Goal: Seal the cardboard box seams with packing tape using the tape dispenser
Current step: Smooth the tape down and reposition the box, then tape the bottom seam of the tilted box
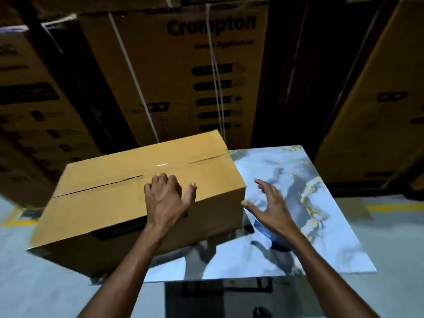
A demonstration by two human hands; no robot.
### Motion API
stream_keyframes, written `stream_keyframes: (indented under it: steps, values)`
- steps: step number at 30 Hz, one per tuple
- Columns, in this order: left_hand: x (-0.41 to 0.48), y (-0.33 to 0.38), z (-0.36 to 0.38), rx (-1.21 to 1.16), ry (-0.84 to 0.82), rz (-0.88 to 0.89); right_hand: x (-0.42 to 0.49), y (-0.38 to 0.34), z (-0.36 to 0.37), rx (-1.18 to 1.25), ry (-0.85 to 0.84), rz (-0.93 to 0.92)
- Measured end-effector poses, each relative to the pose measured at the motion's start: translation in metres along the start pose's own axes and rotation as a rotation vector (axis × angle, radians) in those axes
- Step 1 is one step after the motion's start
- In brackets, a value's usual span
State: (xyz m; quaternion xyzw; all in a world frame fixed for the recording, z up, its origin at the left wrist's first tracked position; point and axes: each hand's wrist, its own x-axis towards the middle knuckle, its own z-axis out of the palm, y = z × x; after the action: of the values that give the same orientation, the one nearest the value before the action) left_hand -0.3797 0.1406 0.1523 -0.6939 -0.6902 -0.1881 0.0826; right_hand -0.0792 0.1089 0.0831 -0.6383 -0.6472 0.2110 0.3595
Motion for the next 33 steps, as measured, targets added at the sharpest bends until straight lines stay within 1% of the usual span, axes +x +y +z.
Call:
stream_keyframes:
  steps: [1,2,4,5,7,11,13,18,20,23,25,28,30,32,33]
  values:
    - [-0.001,0.006,0.0,0.011,-0.015,0.041,-0.003,0.022,-0.007,-0.151,-0.026,0.07]
    - [-0.002,0.01,0.001,0.021,-0.028,0.073,-0.007,0.043,-0.013,-0.299,-0.098,0.148]
    - [-0.003,0.017,0.0,0.028,-0.032,0.118,-0.012,0.078,-0.021,-0.495,-0.302,0.263]
    - [-0.001,0.02,-0.002,0.026,-0.028,0.138,-0.014,0.09,-0.023,-0.546,-0.383,0.298]
    - [0.011,0.022,-0.005,0.011,-0.021,0.163,-0.014,0.109,-0.017,-0.587,-0.481,0.317]
    - [0.041,0.02,-0.003,-0.06,-0.021,0.16,-0.01,0.12,-0.006,-0.569,-0.58,0.277]
    - [0.064,0.02,-0.001,-0.083,-0.03,0.155,-0.01,0.127,0.0,-0.585,-0.542,0.243]
    - [0.126,0.034,0.003,-0.168,-0.113,0.177,-0.006,0.137,-0.006,-0.369,-0.33,0.394]
    - [0.147,0.042,0.006,-0.212,-0.154,0.182,0.003,0.126,-0.021,-0.286,-0.267,0.437]
    - [0.188,0.054,0.016,-0.342,-0.21,0.226,0.039,0.083,-0.051,-0.154,-0.196,0.43]
    - [0.215,0.062,0.019,-0.528,-0.299,0.222,0.068,0.039,-0.073,0.002,-0.168,0.398]
    - [0.248,0.069,0.025,-0.845,-0.511,0.158,0.114,-0.036,-0.102,0.241,-0.171,0.352]
    - [0.262,0.075,0.03,-1.096,-0.703,0.017,0.144,-0.082,-0.113,0.347,-0.229,0.329]
    - [0.272,0.08,0.034,-1.339,-0.976,-0.191,0.171,-0.119,-0.114,0.454,-0.301,0.326]
    - [0.275,0.082,0.033,-1.416,-1.121,-0.263,0.181,-0.132,-0.113,0.493,-0.326,0.331]
